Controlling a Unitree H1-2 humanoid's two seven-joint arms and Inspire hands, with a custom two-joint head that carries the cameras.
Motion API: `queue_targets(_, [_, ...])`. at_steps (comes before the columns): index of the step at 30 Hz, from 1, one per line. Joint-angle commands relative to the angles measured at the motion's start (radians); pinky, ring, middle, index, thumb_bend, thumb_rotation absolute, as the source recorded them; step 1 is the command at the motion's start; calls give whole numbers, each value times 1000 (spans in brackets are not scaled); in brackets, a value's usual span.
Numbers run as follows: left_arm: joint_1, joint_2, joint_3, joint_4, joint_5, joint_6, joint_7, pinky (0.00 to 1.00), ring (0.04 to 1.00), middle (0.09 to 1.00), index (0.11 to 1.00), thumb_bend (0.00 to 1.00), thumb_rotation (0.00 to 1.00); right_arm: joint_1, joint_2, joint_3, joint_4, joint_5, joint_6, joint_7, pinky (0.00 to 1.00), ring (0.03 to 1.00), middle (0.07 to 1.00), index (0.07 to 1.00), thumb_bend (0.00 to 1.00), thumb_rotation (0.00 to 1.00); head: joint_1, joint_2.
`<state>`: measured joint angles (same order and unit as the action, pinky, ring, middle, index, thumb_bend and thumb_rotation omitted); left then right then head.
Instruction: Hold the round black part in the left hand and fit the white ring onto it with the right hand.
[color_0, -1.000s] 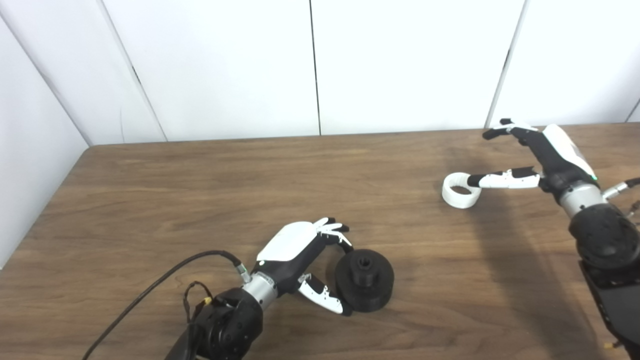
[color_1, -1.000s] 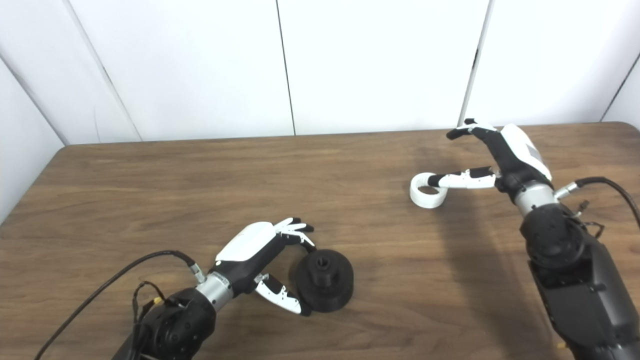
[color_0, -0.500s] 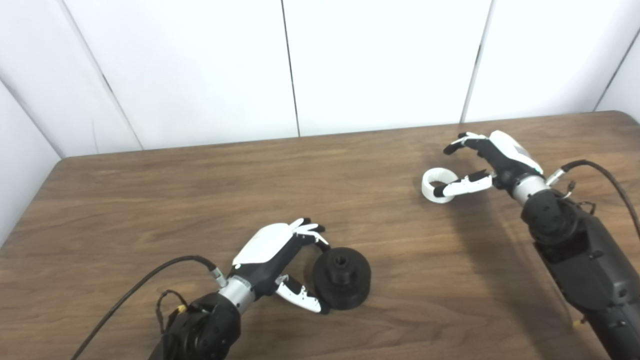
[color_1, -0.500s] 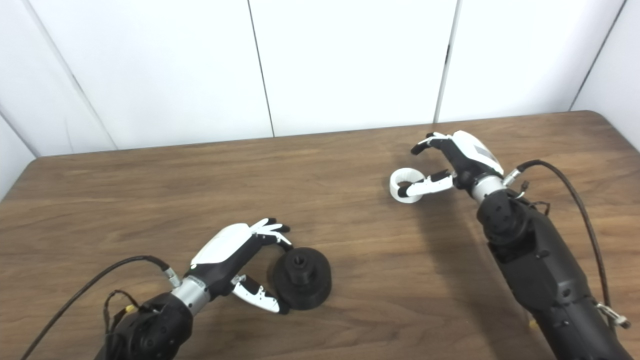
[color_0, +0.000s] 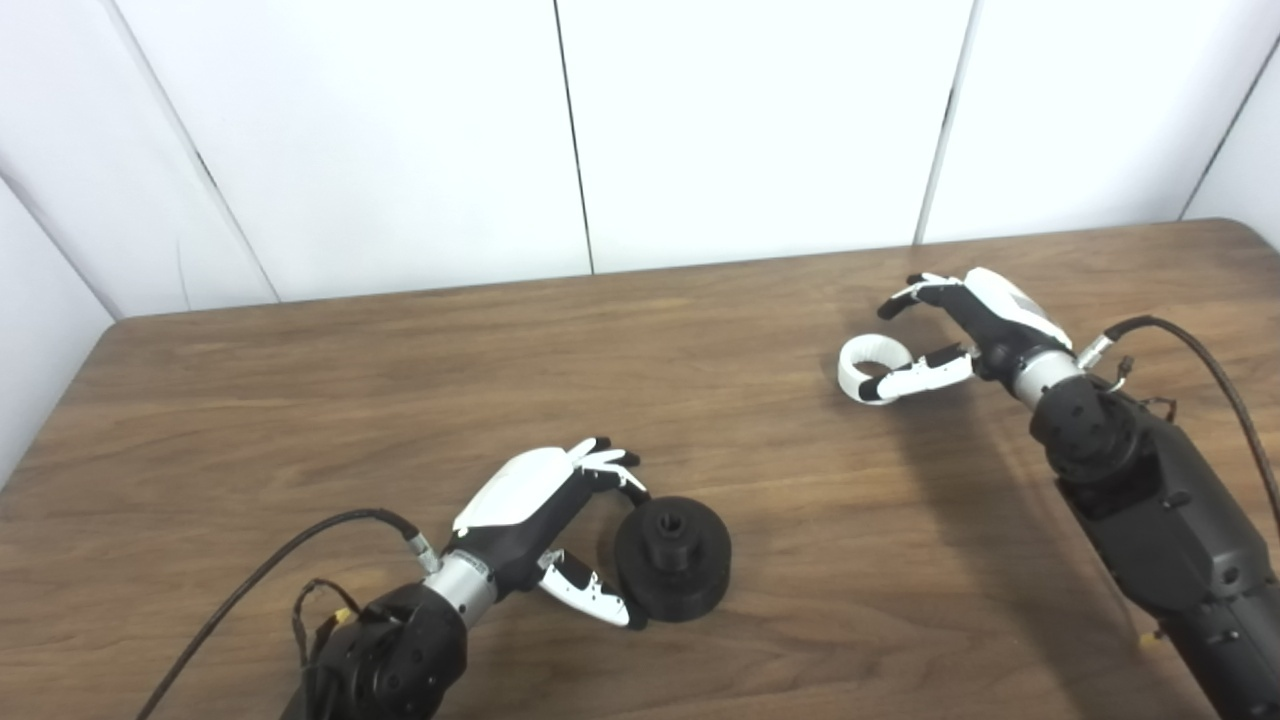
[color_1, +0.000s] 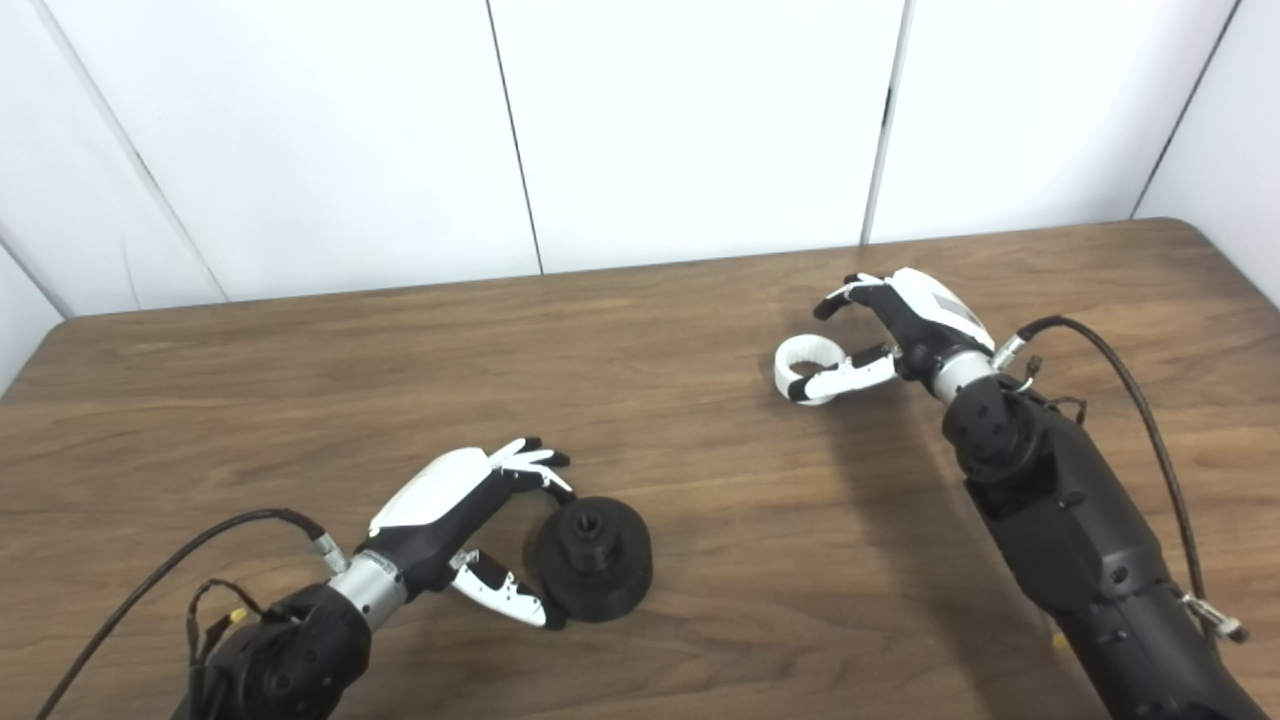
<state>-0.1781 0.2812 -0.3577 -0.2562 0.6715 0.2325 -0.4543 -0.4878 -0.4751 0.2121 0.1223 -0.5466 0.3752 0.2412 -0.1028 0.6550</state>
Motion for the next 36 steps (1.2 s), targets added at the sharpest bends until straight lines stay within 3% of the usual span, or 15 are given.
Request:
queue_targets(1, [-22,16,14,-27,4,18,-4,914,999,923,641,889,199,-57,-22,-1,-14,-20,-7,-2,890,983,937,734,985,382,0,1])
queue_targets(36, [-15,19,18,-59,2,31,-19,898,997,921,636,891,187,-64,-1,-8,90,-4,-55,-40,881,981,933,701,920,359,12,4])
